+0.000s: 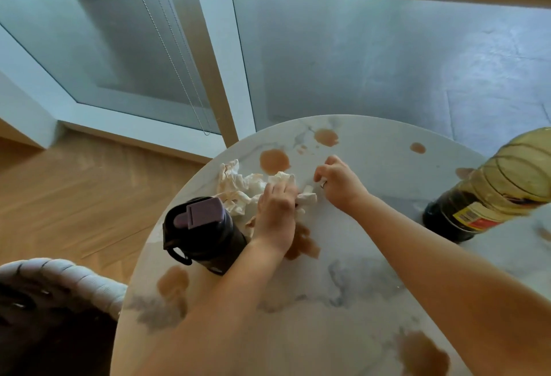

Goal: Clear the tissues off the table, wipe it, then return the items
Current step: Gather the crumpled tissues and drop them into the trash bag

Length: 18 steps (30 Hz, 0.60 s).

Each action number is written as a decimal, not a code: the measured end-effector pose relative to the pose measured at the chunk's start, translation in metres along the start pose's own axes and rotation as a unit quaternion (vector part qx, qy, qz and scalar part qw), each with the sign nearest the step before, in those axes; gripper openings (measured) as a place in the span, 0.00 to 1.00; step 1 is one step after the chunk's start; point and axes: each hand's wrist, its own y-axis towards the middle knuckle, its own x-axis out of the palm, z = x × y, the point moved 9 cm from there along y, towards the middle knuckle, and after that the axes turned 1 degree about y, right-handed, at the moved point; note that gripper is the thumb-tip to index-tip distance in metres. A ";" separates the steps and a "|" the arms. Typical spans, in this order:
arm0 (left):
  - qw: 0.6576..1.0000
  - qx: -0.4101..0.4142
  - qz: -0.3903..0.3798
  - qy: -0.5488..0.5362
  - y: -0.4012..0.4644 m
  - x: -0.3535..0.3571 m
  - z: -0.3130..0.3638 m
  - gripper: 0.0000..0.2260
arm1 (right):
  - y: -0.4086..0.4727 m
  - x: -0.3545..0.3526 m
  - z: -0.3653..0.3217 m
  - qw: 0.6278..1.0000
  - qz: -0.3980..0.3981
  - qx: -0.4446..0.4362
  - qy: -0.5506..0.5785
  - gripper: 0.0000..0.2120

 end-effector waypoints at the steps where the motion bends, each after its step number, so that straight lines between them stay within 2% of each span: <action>1: 1.000 0.009 0.017 -0.017 -0.002 -0.004 0.005 0.11 | -0.007 -0.007 0.003 1.000 0.019 0.003 0.008 0.12; 8: 0.988 0.101 0.082 -0.087 -0.039 -0.043 0.063 0.08 | -0.089 -0.058 0.007 0.994 0.101 0.009 0.044 0.09; 14: 0.974 0.177 0.085 -0.112 -0.111 -0.069 0.136 0.08 | -0.204 -0.089 0.000 0.987 0.149 0.014 0.057 0.04; 18: 0.963 0.238 0.055 -0.116 -0.189 -0.069 0.188 0.07 | -0.305 -0.101 0.005 0.983 0.168 0.025 0.073 0.03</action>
